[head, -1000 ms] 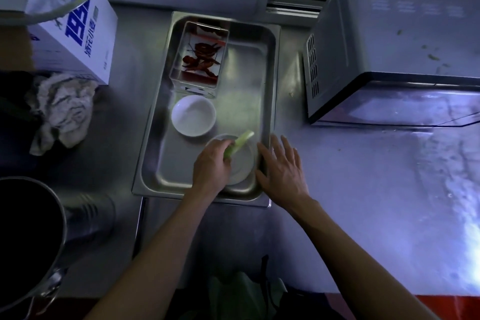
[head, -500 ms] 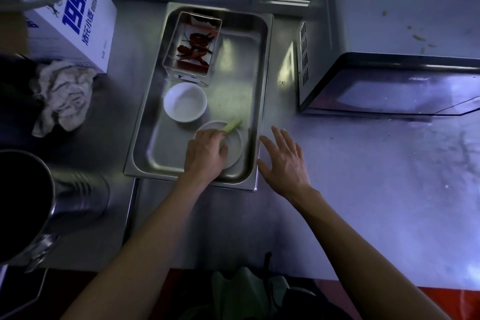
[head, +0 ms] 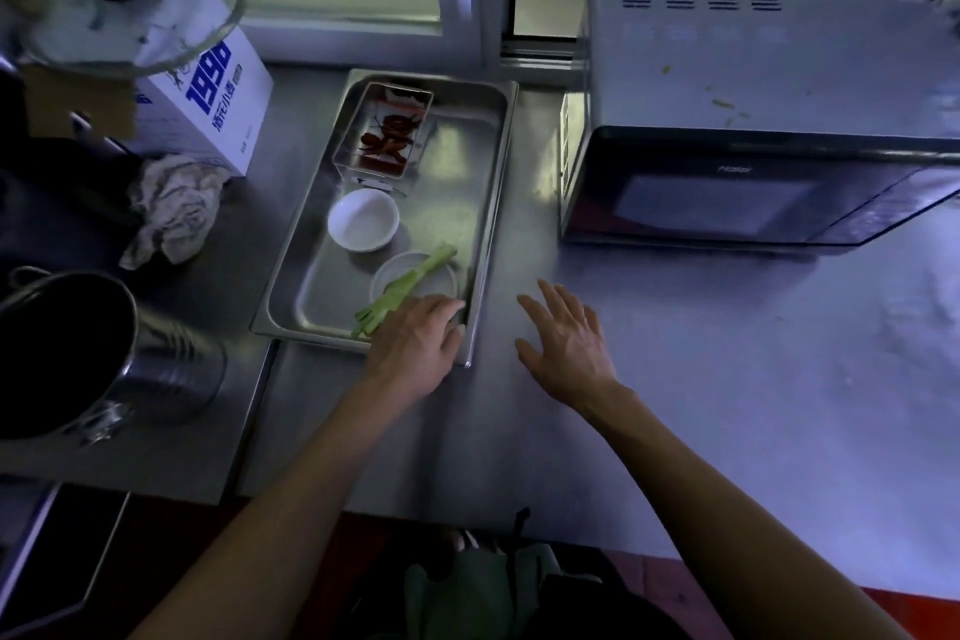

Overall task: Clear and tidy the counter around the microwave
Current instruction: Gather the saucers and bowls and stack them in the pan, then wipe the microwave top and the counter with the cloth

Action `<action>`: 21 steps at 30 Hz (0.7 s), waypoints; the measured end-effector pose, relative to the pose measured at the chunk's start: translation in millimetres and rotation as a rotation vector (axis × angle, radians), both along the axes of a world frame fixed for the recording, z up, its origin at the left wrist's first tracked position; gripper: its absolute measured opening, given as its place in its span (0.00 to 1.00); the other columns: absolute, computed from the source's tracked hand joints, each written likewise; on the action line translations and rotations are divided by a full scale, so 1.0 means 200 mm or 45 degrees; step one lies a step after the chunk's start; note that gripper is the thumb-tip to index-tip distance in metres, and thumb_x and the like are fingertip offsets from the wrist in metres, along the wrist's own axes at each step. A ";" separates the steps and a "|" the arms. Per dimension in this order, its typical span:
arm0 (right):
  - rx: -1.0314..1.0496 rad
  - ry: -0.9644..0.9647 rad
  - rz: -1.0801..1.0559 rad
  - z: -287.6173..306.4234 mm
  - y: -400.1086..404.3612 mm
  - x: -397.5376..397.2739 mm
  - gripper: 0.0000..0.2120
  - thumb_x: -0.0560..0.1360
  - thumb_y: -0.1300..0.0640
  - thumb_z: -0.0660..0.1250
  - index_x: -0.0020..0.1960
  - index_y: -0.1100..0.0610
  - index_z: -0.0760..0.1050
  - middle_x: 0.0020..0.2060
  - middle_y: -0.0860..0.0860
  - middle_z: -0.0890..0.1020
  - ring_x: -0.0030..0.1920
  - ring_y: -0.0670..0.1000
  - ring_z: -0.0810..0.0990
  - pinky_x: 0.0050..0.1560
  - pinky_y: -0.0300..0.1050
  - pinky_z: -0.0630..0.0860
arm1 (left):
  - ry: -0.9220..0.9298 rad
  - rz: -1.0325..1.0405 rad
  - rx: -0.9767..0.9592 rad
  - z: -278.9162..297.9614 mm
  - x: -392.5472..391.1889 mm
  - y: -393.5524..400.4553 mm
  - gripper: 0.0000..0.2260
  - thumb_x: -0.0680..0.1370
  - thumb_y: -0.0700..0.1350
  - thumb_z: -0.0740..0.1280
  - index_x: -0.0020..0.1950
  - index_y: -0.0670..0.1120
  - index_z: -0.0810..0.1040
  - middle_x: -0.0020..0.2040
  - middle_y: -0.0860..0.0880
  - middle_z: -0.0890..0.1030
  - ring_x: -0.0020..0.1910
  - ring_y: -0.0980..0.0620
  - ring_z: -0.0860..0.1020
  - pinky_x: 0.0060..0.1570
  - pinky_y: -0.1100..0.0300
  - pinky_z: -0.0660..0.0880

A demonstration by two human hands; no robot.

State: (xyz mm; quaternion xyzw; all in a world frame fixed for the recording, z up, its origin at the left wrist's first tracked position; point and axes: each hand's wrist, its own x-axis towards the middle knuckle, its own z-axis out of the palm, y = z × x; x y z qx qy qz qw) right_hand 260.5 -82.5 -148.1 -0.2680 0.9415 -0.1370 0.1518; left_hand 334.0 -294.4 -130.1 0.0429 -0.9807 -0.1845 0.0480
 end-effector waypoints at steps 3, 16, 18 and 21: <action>0.009 0.016 -0.088 0.03 0.13 0.05 0.29 0.80 0.45 0.61 0.79 0.49 0.58 0.80 0.54 0.55 0.79 0.57 0.54 0.76 0.58 0.56 | -0.050 -0.095 0.019 0.05 -0.01 0.07 0.16 0.77 0.50 0.61 0.60 0.46 0.79 0.55 0.47 0.82 0.53 0.43 0.80 0.48 0.46 0.78; 0.090 0.095 -0.619 0.17 0.66 0.70 0.29 0.81 0.45 0.62 0.79 0.49 0.58 0.80 0.54 0.56 0.79 0.56 0.55 0.75 0.56 0.56 | -0.064 -0.580 0.107 0.11 0.06 0.47 0.16 0.80 0.50 0.63 0.67 0.47 0.77 0.62 0.48 0.80 0.61 0.45 0.77 0.58 0.49 0.75; 0.097 0.083 -0.699 0.18 0.73 0.78 0.29 0.81 0.45 0.61 0.79 0.48 0.58 0.81 0.53 0.55 0.79 0.56 0.55 0.75 0.56 0.56 | -0.073 -0.643 0.116 0.13 0.08 0.56 0.16 0.80 0.50 0.63 0.67 0.47 0.77 0.63 0.47 0.80 0.61 0.44 0.77 0.58 0.49 0.76; 0.065 0.086 -0.821 0.21 0.83 0.86 0.28 0.81 0.45 0.61 0.79 0.48 0.58 0.80 0.53 0.55 0.79 0.56 0.55 0.74 0.57 0.57 | -0.071 -0.731 0.111 0.16 0.11 0.73 0.16 0.80 0.48 0.65 0.67 0.46 0.78 0.63 0.46 0.80 0.62 0.44 0.77 0.59 0.50 0.75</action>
